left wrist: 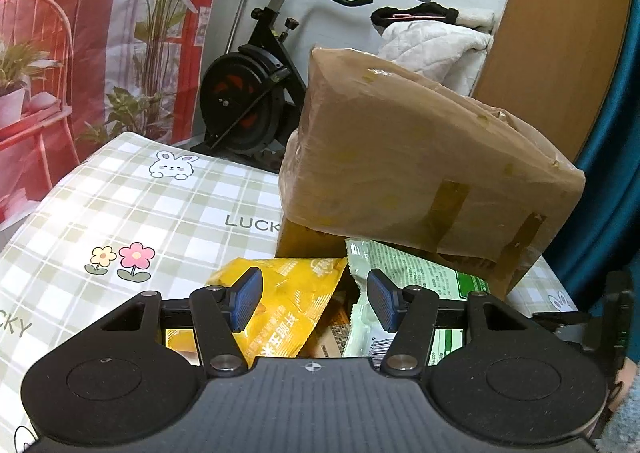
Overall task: Organize snacks
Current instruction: 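Grasp the small clear-wrapped cookie with the right tool, then grasp the yellow chip bag with the left tool while the right tool holds the cookie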
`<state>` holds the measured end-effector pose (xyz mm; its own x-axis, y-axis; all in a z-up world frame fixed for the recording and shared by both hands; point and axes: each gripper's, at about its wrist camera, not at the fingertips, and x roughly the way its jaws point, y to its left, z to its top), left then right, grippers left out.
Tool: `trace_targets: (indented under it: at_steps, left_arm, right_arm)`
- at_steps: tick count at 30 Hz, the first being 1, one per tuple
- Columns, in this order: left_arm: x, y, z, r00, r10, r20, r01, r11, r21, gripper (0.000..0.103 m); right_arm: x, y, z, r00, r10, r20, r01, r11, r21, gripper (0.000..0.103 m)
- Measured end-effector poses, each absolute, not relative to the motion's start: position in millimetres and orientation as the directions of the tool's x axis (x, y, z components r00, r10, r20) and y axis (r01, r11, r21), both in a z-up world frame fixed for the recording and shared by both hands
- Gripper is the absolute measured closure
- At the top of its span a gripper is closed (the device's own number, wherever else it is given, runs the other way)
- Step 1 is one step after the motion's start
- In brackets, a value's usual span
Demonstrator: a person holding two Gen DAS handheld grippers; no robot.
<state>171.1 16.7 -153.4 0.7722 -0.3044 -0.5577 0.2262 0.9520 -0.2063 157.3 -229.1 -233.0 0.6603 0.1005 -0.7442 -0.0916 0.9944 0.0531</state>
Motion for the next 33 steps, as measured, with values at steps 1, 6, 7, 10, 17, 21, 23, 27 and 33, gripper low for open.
trace_targets:
  at_steps: [1,6,7,10,17,21,23,27,33]
  left_arm:
    - [171,17,-154,0.771,-0.304,-0.56,0.226,0.952,-0.206,0.043]
    - [170,23,-158,0.759,-0.307,-0.575,0.22,0.951,-0.217,0.043]
    - [170,24,-159,0.756,-0.308,-0.577,0.222,0.951,-0.217,0.043]
    - [167,24,-163,0.753,-0.308,-0.581,0.225,0.951,-0.213,0.043]
    - [164,34,-168,0.746,-0.296,-0.597,0.234,0.955,-0.181,0.043]
    - [155,33,-173,0.721,-0.323,-0.614,0.29,0.944,-0.156,0.043]
    - [150,34,-180,0.706,-0.325,-0.629,0.286,0.944,-0.166,0.044]
    - [143,36,-193,0.666,-0.374,-0.646,0.286,0.927,-0.242,0.048]
    - [132,29,-201,0.623,-0.416,-0.662,0.318,0.908,-0.271,0.048]
  right_arm:
    - [158,-229,-236,0.662,0.094,-0.743,-0.082,0.995,0.053,0.068]
    - [149,-233,-237,0.687,0.073,-0.723,-0.025,0.997,0.078,0.088]
    - [145,-234,-238,0.69,0.074,-0.72,-0.014,0.996,0.089,0.088]
    - [131,-238,-238,0.703,0.074,-0.707,0.034,0.99,0.137,0.089]
    - [99,-243,-233,0.743,0.089,-0.664,0.093,0.968,0.234,0.089]
    - [92,-236,-229,0.74,0.111,-0.663,0.091,0.961,0.262,0.089]
    - [90,-232,-230,0.738,0.117,-0.665,0.08,0.963,0.259,0.089]
    - [90,-224,-234,0.728,0.128,-0.673,0.057,0.967,0.247,0.089]
    - [85,-220,-236,0.723,0.133,-0.678,0.06,0.966,0.253,0.089]
